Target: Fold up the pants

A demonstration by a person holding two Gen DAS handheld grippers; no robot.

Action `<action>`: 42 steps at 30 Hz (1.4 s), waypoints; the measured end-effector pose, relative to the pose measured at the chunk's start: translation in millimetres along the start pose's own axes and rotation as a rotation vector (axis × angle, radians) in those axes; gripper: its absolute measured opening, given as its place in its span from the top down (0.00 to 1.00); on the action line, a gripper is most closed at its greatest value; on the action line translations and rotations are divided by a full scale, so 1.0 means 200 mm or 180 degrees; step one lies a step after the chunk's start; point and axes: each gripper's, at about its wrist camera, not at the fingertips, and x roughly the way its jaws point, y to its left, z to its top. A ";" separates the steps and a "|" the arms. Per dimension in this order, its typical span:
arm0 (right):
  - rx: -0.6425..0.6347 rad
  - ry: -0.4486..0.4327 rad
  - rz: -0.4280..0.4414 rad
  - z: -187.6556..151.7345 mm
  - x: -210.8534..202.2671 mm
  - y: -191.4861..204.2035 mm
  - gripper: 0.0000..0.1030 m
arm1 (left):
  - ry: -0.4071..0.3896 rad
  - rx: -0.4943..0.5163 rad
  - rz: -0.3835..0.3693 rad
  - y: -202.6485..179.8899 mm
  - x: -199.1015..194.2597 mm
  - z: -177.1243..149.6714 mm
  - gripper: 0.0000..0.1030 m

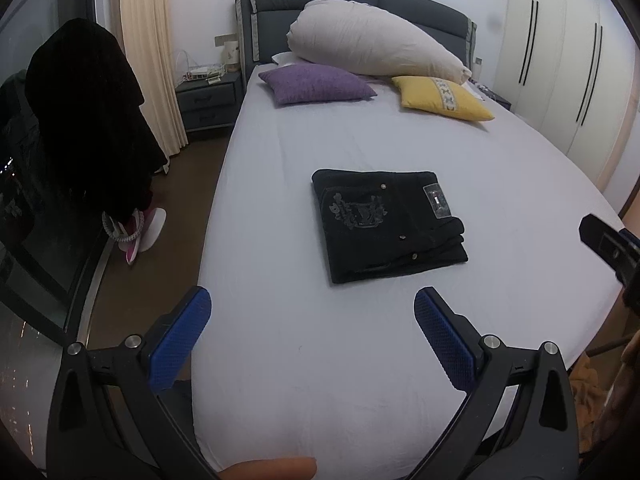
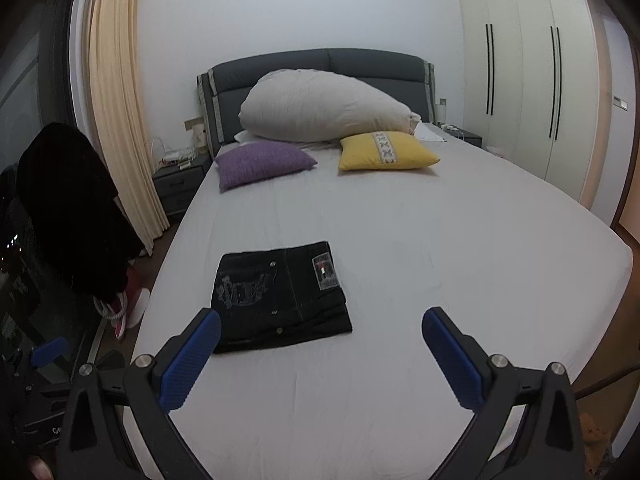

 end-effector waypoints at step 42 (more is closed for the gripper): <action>-0.0281 0.0355 0.0055 -0.14 0.07 0.14 0.00 | 0.0148 -0.0055 0.0013 0.06 0.06 -0.01 0.00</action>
